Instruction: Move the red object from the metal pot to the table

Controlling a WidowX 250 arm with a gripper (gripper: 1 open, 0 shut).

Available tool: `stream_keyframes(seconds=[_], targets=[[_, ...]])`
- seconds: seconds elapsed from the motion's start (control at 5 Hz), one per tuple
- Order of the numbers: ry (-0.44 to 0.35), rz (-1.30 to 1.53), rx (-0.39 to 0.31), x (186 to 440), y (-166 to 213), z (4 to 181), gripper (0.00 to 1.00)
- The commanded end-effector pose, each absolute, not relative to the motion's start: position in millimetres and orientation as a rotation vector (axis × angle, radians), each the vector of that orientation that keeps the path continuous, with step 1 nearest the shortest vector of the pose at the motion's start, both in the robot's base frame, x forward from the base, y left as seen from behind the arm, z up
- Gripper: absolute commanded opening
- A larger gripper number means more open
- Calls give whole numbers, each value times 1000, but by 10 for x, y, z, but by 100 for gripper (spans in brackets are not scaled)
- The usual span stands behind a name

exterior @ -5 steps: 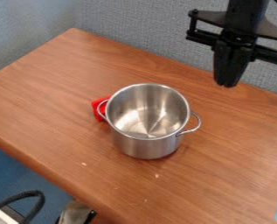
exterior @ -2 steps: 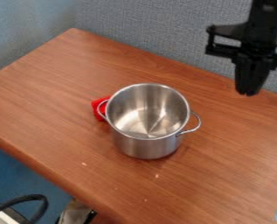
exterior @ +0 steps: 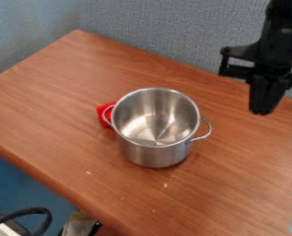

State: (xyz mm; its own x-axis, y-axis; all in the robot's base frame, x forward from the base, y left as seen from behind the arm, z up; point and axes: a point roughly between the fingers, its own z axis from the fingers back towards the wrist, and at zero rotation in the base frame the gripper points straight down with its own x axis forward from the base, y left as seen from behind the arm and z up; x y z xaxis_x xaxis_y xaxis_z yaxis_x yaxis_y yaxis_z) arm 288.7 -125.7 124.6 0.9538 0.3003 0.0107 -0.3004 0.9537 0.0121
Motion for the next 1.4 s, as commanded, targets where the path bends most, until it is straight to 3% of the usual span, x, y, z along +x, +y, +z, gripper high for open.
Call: stream_keyframes(seconds=[0.0,0.2,0.4,0.8,1.2], targets=[[-19,389,28,2902,-1172,1262,0],[-32,230,49,2761,-1131,1218,0],[-54,104,57,2620,-1052,1241,100],[-77,45,52,2554,-419,1743,100],[-71,-198,15,2588,14,1387,100]])
